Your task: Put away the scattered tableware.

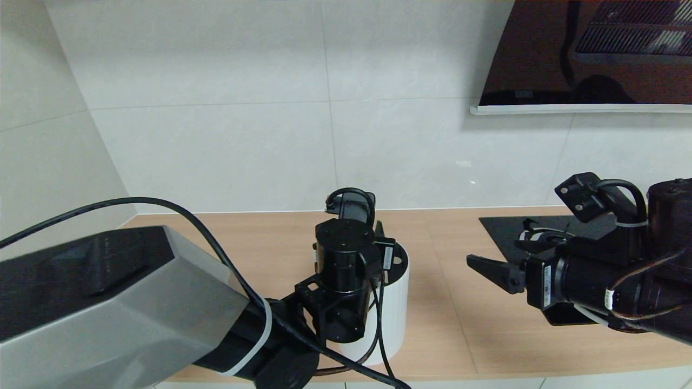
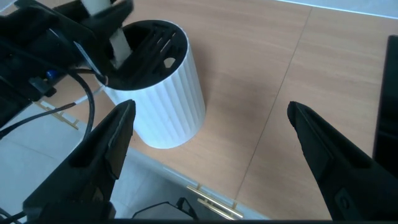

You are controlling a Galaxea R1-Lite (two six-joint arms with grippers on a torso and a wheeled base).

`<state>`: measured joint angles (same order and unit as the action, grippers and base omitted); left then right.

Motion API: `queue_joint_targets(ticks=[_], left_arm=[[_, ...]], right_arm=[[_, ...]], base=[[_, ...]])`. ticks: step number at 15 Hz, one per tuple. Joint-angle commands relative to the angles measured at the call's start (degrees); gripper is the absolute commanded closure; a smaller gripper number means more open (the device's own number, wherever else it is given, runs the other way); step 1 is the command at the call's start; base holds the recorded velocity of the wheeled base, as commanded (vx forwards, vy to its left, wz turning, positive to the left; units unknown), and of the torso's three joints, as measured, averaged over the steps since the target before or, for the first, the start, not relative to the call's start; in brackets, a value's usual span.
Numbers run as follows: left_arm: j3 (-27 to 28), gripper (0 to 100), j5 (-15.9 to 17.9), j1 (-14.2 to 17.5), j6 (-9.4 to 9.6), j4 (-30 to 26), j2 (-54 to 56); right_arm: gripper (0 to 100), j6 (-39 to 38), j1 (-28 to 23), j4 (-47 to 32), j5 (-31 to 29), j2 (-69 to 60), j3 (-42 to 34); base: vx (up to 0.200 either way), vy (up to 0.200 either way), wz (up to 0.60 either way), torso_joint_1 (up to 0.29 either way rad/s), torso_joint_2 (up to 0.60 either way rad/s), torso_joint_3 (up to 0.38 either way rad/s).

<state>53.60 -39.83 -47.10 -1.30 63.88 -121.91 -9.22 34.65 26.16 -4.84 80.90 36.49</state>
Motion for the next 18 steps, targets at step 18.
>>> queue_joint_targets(ticks=[18], left_arm=[[-20.0,0,6.8,8.0,5.87,1.9,38.9]], right_arm=[[0,0.9,-0.2,1.3,-1.0,-11.3,-0.1]], base=[[0.0,0.0,0.0,0.0,0.0,0.0]])
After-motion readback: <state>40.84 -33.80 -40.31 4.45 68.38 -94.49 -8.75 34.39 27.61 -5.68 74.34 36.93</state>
